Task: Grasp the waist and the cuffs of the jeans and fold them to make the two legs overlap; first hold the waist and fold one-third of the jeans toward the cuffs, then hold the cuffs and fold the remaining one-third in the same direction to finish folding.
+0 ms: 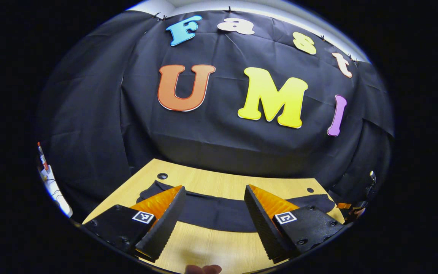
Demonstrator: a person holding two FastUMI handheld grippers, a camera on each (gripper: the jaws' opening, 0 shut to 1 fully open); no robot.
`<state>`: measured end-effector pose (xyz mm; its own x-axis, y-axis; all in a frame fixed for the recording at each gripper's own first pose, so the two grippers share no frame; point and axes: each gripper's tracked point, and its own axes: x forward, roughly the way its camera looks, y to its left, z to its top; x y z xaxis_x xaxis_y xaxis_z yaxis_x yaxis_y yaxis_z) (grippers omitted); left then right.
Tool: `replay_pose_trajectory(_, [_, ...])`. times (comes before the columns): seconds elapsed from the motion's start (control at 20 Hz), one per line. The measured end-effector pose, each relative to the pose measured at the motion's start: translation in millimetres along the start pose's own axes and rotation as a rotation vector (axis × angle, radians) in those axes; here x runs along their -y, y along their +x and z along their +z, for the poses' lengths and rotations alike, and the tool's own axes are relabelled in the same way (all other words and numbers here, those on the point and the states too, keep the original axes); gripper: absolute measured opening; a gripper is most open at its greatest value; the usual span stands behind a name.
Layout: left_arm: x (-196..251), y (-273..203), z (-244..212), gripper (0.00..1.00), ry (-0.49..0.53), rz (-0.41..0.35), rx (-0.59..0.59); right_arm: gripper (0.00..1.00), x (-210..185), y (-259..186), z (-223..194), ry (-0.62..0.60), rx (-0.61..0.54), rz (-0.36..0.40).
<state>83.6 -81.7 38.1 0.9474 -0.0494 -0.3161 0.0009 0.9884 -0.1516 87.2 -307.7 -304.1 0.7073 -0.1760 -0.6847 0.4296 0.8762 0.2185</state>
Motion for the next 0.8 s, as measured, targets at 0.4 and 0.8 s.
replay_pose_trajectory(0.4, [2.5,13.4,-7.3,0.99,-0.005,0.035,-0.045,0.99,17.4,79.2,-0.1,0.016,-0.036,-0.027])
replay_pose_trajectory(0.8, [5.3,23.2,-21.0,0.99,-0.058,0.038,-0.087,0.83,8.5,96.3,-7.7,-0.029,-0.059,0.02])
